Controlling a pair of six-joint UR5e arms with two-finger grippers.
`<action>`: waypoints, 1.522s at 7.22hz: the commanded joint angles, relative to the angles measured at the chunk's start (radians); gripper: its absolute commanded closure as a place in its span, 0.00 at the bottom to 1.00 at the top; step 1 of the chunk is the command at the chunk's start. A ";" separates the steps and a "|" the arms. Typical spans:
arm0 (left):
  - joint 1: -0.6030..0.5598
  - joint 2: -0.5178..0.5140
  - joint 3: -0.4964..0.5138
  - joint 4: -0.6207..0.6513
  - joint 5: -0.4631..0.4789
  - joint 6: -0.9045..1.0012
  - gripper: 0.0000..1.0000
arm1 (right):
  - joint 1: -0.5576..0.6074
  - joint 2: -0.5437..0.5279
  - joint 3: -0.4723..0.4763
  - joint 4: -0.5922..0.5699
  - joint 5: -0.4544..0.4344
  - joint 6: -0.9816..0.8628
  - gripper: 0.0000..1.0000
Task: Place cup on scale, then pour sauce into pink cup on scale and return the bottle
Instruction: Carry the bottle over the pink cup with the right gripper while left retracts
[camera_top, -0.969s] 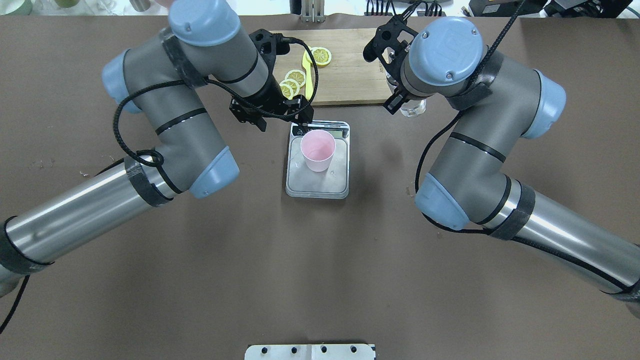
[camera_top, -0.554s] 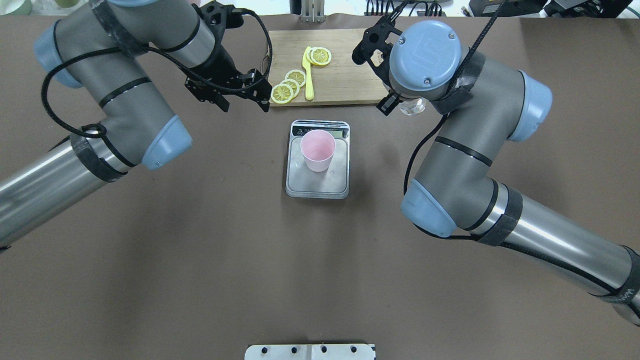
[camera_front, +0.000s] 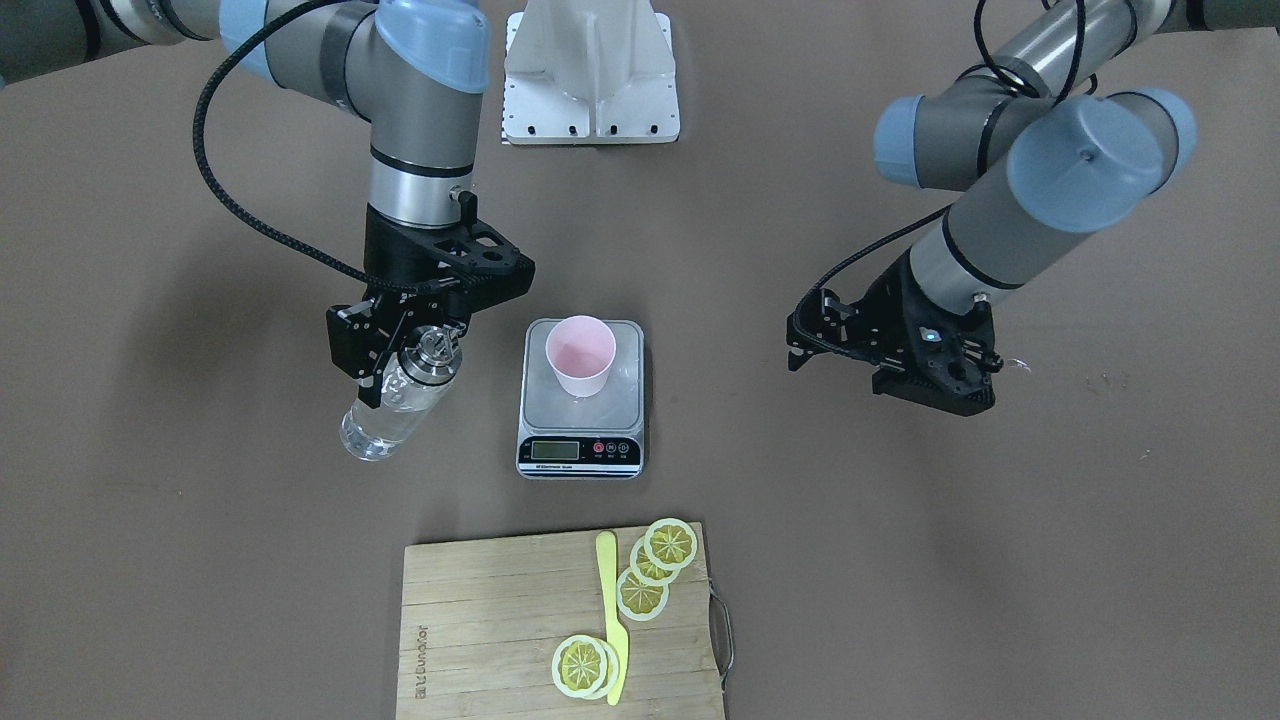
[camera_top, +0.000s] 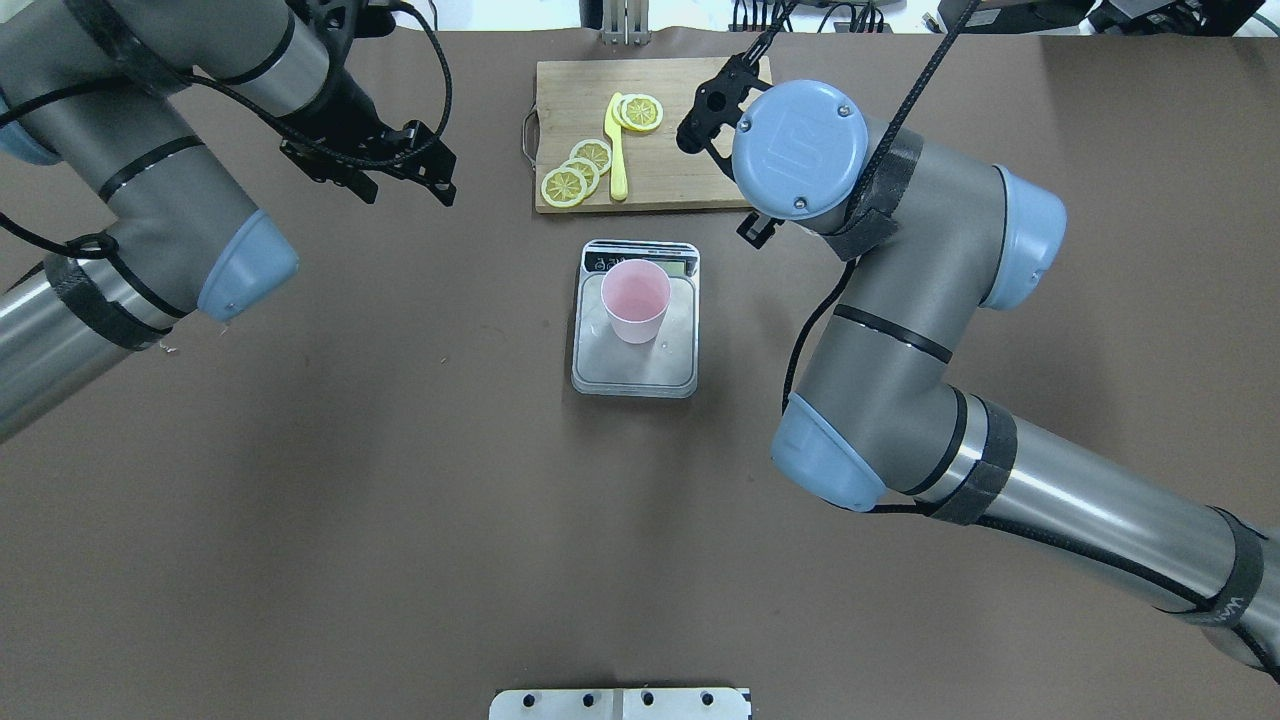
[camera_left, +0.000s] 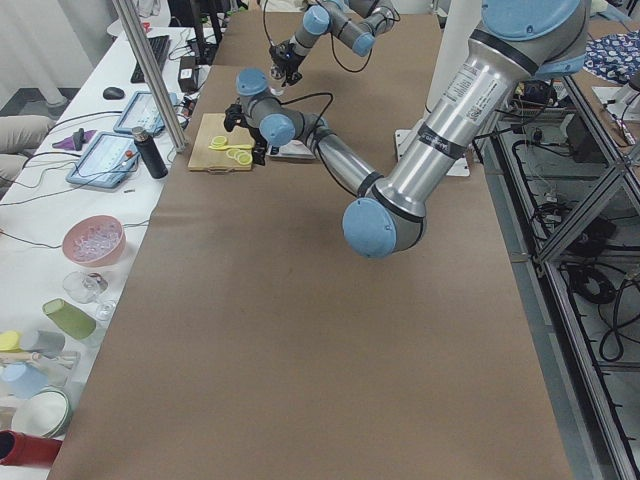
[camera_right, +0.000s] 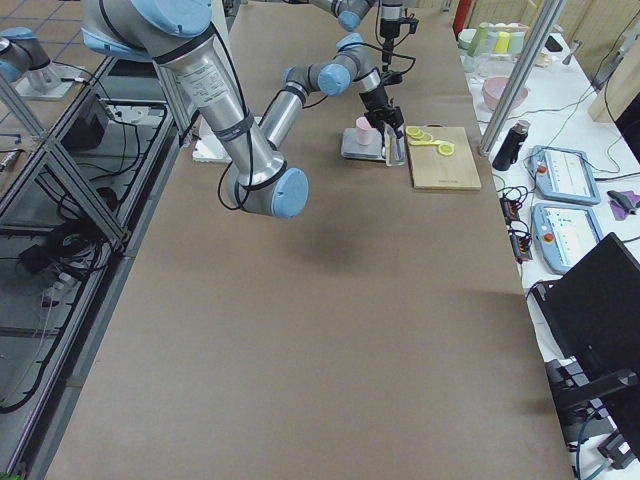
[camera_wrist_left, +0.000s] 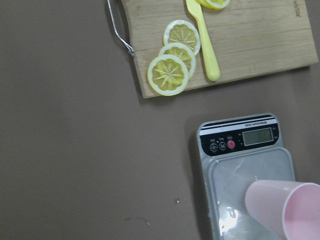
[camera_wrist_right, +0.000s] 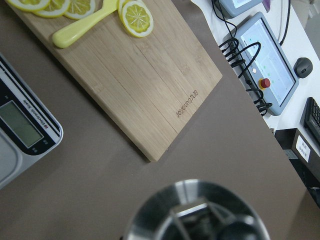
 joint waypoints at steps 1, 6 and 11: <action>-0.030 0.096 -0.031 -0.008 0.006 0.066 0.03 | -0.018 0.008 0.004 -0.049 -0.074 0.001 1.00; -0.187 0.256 -0.075 -0.012 -0.020 0.242 0.03 | -0.103 0.045 -0.013 -0.155 -0.235 0.013 1.00; -0.236 0.390 -0.088 -0.102 -0.026 0.310 0.03 | -0.136 0.091 -0.092 -0.197 -0.347 0.013 1.00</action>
